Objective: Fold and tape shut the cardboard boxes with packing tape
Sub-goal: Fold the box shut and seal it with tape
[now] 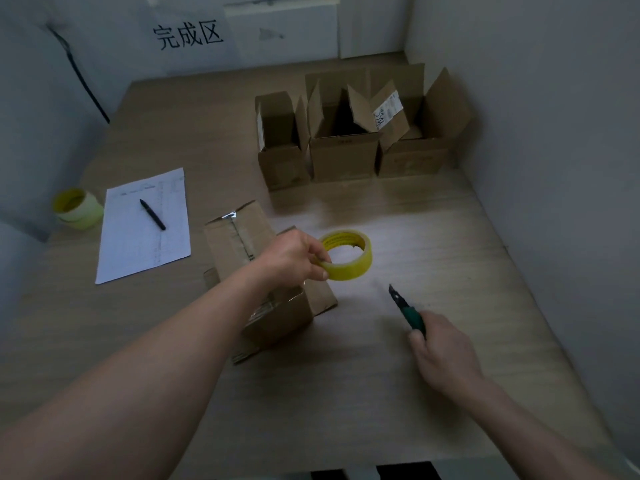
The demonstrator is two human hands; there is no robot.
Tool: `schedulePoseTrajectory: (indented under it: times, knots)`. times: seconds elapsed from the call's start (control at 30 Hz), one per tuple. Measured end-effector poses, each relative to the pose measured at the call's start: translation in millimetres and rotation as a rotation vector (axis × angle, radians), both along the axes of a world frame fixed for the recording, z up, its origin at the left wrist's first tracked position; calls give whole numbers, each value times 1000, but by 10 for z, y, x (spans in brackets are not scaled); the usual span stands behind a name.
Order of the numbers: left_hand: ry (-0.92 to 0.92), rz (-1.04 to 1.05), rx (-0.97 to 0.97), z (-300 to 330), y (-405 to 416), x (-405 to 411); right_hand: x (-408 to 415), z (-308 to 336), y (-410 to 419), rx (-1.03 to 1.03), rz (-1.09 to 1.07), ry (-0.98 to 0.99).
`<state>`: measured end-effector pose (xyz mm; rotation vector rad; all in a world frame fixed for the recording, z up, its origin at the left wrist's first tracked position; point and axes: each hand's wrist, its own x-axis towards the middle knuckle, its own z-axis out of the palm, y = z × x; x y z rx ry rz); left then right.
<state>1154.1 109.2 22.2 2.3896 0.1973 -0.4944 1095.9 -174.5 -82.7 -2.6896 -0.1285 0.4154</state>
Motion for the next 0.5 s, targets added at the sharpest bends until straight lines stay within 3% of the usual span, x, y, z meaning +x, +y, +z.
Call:
schedulePoseTrajectory:
  times: [0.1,0.27,0.33,0.5]
  knots:
    - [4,-8,8,41,-6,-3,-218,275,213,405,135,-75]
    - [31,-26,17,102,-25,-9,-360,533,638,773,118,130]
    - [32,-28,26,116,-28,-11,-343,548,712,828,76,216]
    - [52,-28,37,120,-46,-5,-313,499,752,713,121,188]
